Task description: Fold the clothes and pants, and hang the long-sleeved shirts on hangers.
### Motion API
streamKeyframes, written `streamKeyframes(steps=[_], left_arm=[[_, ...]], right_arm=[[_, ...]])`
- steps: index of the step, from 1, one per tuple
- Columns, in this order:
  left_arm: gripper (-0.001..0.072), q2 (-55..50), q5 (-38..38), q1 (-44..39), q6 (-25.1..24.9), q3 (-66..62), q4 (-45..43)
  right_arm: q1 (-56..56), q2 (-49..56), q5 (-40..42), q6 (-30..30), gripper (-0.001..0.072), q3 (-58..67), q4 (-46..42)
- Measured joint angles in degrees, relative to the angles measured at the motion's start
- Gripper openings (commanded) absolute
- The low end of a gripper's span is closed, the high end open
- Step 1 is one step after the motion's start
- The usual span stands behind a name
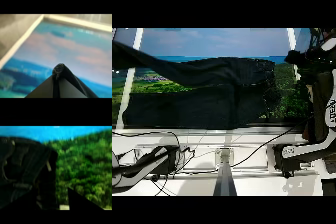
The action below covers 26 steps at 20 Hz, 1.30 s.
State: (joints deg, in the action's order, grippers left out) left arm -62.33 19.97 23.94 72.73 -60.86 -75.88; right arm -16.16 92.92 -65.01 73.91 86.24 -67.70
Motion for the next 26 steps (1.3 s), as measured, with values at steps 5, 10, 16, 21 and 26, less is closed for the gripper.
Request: streamKeyframes(steps=[5,10,16,21,26], left_arm=[[0.0023,-5.92,13.68,5.68,0.33,0.13,-0.17],[0.0022,-8.76,7.02,5.57,0.26,-0.46,3.28],[0.0022,-10.19,-13.57,-1.73,0.13,-8.72,16.63],[0.0022,-12.74,-8.02,-2.27,0.11,-15.32,11.08],[0.0023,-20.70,16.81,4.26,0.11,-16.59,-1.36]], right_arm=[[-1.27,0.74,-6.16,-0.07,0.0319,-1.86,0.26],[-0.70,1.44,-5.90,-0.07,0.0319,-2.27,0.04],[-0.66,1.57,-4.74,-0.07,0.0319,-2.34,-0.04],[-0.63,1.57,-5.73,0.02,0.0319,-2.34,-0.07],[-0.61,1.57,-8.57,0.26,0.0319,-2.34,-0.04]])
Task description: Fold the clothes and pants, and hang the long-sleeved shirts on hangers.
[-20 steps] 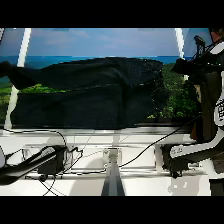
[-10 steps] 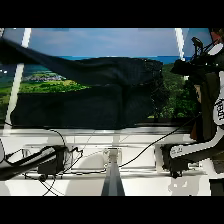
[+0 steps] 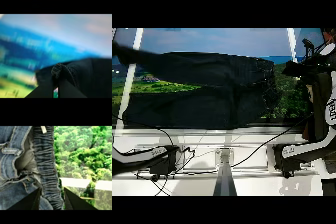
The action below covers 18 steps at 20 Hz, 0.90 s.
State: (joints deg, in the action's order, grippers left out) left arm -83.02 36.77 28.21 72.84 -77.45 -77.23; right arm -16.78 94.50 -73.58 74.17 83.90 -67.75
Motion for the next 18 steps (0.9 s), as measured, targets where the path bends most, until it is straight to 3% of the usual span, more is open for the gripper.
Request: streamKeyframes(steps=[3,6,9,13,18], left_arm=[[0.0023,-4.85,8.57,4.11,0.00,-0.22,-3.87],[0.0024,-7.15,9.51,6.27,-0.35,-0.28,-5.40],[0.0023,-8.00,6.54,6.67,-7.13,-0.46,-6.36],[0.0023,-7.41,-3.26,4.50,-19.30,-0.59,-6.75],[0.0021,-4.15,-22.73,-1.75,-24.44,-0.96,-6.47]], right_arm=[[0.00,0.00,-1.68,0.70,0.0319,0.00,0.00],[0.00,0.00,-3.63,1.09,0.0320,0.00,-0.02],[0.00,0.00,-4.66,1.29,0.0319,0.00,-0.02],[0.00,0.00,-5.07,1.49,0.0319,0.00,-0.02],[0.00,0.00,-5.25,2.71,0.0319,0.00,0.00]])
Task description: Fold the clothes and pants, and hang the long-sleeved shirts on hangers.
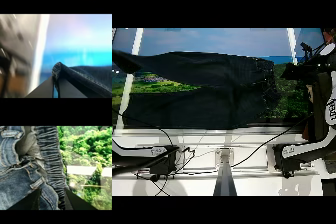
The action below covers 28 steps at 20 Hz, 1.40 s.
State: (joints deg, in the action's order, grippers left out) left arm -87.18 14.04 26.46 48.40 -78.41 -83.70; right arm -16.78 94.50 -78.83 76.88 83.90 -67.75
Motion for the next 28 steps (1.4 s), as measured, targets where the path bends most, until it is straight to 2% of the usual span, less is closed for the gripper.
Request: streamKeyframes(steps=[3,7,10,15,16,17,18,19,23,24,25,26,27,28], left_arm=[[0.0020,0.46,-0.72,-1.99,1.16,0.00,2.01],[0.0021,-4.04,13.73,-0.72,1.77,0.81,3.08],[0.0023,-7.43,22.08,1.77,1.73,1.11,-0.37],[0.0027,-9.14,23.52,5.62,1.53,1.27,-4.61],[0.0078,-9.25,22.51,6.25,1.53,1.27,-5.16],[0.0370,-9.31,21.14,6.73,1.51,1.27,-5.55],[0.0681,-9.35,19.87,7.13,1.51,1.27,-5.86],[0.0701,-9.35,18.67,7.39,1.53,1.27,-5.99],[0.0691,-8.02,15.78,7.80,2.56,1.27,-6.23],[0.0605,-7.17,15.39,7.80,3.54,1.27,-6.25],[0.0404,-6.12,14.97,7.80,4.72,1.27,-6.23],[0.0247,-4.74,14.64,7.80,6.73,1.27,-6.25],[0.0180,-3.17,14.53,7.80,9.33,1.27,-6.25],[0.0167,-1.55,14.43,7.80,12.02,1.27,-6.25]], right_arm=[[0.00,0.00,-0.02,0.35,0.0319,0.00,0.13],[0.00,0.00,-0.20,0.57,0.0319,0.00,0.61],[0.00,0.00,-0.17,0.66,0.0318,0.00,0.76],[0.00,0.00,0.00,0.66,0.0320,0.00,0.90],[0.00,0.00,0.00,0.66,0.0332,0.00,0.94],[0.00,-0.02,0.00,0.66,0.0369,0.00,0.96],[0.00,0.00,0.00,0.68,0.0451,0.00,0.96],[0.00,0.00,-0.02,0.72,0.0507,0.00,0.98],[0.00,-0.22,-0.09,2.47,0.0505,0.13,1.27],[0.00,-0.48,-0.17,2.78,0.0505,0.17,1.40],[0.00,-0.90,-0.42,2.99,0.0505,0.17,1.40],[0.00,-1.42,-0.81,3.34,0.0505,0.20,1.44],[0.00,-2.14,-1.11,3.74,0.0505,0.20,1.44],[0.00,-3.06,-1.14,4.04,0.0505,0.24,1.44]])
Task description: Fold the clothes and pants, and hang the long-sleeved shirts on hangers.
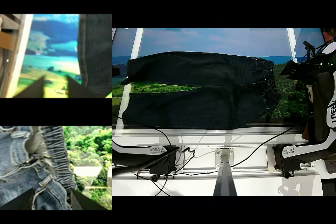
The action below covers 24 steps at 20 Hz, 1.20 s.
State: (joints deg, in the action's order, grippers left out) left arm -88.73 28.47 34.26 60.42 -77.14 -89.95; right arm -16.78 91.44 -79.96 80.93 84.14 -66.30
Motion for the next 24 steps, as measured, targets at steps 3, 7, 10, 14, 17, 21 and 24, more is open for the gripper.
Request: streamKeyframes(steps=[3,7,10,14,17,21,24], left_arm=[[0.0053,4.90,-0.28,0.00,6.38,0.00,0.24],[0.0024,11.28,4.61,0.00,9.92,0.00,4.11],[0.0023,14.82,13.70,0.00,11.04,0.00,8.04],[0.0022,17.14,28.74,-0.42,11.89,0.07,11.74],[0.0021,17.79,36.48,-0.66,15.47,0.17,12.72],[0.0022,18.21,42.86,-0.74,18.34,0.17,11.26],[0.0022,18.25,45.29,-0.76,19.12,0.17,9.01]], right_arm=[[0.00,-3.34,-0.92,0.61,0.0505,0.92,-0.31],[0.00,-9.07,-3.67,0.72,0.0163,3.85,-2.91],[-0.02,-13.55,-5.31,-0.90,0.0023,4.72,-5.11],[-0.02,-17.66,-9.31,-2.95,0.0023,4.83,-8.87],[-0.39,-20.63,-13.53,-3.48,0.0023,1.03,-10.58],[-3.58,-28.22,-12.90,-3.87,0.0022,-13.11,-11.74],[-7.50,-34.91,-6.91,-4.02,0.0022,-27.69,-10.69]])
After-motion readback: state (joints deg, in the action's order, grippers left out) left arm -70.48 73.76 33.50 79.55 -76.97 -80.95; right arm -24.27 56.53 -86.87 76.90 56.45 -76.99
